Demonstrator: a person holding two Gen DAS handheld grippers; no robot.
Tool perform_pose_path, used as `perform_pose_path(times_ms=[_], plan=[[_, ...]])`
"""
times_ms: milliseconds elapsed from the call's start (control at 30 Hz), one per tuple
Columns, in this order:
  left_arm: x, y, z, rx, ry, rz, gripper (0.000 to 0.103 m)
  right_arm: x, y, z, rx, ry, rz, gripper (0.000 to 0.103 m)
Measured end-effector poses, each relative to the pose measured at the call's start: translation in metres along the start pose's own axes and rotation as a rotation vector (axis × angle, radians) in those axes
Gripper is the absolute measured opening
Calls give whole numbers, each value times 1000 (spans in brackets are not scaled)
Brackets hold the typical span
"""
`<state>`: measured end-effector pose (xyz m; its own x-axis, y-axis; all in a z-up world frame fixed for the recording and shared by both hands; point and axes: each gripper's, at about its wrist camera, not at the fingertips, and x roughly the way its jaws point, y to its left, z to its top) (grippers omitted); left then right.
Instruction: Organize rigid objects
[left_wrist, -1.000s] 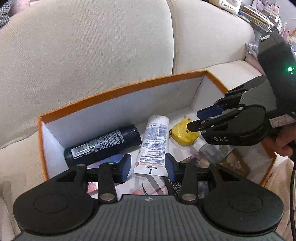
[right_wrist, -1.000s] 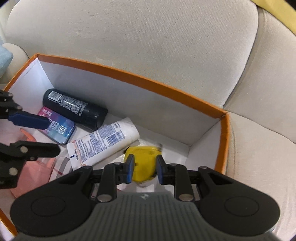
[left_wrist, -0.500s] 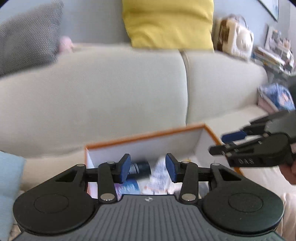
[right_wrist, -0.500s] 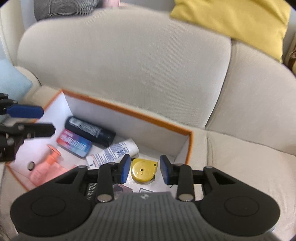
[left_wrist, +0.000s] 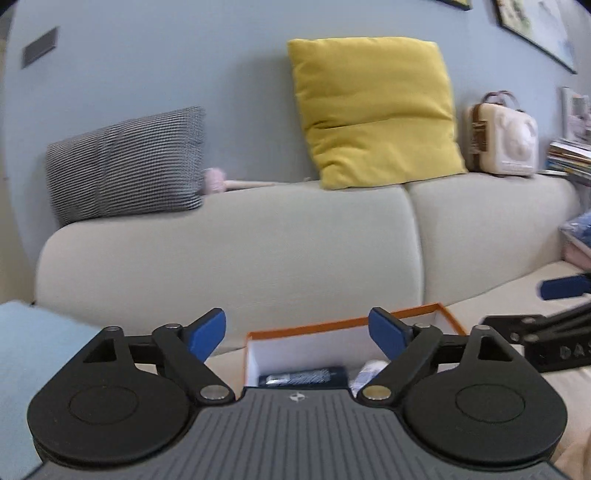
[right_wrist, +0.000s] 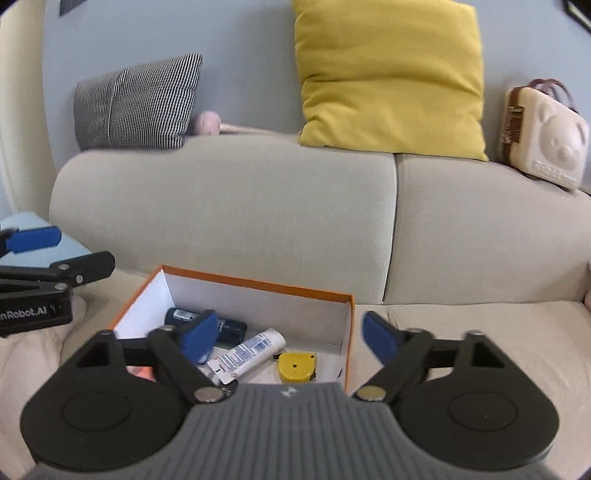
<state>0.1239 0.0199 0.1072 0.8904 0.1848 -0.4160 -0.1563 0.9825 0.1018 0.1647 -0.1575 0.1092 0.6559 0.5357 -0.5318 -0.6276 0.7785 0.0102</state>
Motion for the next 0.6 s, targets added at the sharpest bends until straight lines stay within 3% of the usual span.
perform_pose_path(times_ms=[100,200,500,600], plan=[[-1,2,-12,-76,-3,18,103,-11,5,-14,42,-24,-41,94],[9,4,-28,-144,71,16,103,-11,9,-29,104,-30,-66,96],[37,-13,-76,-128,239,-9,103,10,19,-74,111,14,-112,96],[41,-15,-82,-122,249,-8,103,18,21,-83,105,14,-126,96]])
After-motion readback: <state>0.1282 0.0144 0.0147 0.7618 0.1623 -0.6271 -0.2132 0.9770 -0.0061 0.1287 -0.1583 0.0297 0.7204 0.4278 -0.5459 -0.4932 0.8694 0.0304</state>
